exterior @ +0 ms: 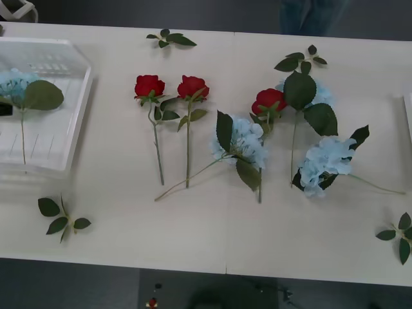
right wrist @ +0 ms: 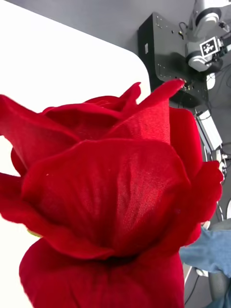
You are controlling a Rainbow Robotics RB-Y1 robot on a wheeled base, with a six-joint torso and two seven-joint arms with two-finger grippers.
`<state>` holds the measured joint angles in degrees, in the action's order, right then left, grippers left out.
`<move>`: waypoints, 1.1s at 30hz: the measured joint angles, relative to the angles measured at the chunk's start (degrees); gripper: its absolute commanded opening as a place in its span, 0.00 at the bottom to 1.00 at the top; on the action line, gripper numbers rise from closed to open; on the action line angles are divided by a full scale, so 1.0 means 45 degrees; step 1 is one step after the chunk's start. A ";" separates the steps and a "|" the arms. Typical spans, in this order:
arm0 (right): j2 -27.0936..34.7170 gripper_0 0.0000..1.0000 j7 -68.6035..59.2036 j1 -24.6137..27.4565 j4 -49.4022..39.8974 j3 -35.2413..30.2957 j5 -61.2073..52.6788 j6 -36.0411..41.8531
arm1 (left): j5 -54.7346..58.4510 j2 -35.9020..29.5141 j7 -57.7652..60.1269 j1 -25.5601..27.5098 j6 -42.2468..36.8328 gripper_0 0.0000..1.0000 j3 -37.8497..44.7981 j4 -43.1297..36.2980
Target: Put the red flowers into the right box and the blue flowers into the left box
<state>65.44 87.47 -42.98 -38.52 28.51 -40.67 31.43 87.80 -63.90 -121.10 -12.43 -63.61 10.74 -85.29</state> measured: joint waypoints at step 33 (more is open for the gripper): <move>0.2637 1.00 0.4084 0.7193 -1.0215 -0.3056 -0.5824 0.1604 | -1.3123 0.7647 0.9603 -0.5746 -0.0894 1.00 -0.6828 0.0287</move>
<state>77.31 105.85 -10.61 -84.48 14.76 -66.88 38.65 28.75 -29.49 -77.89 -38.28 -67.63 -19.99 -84.00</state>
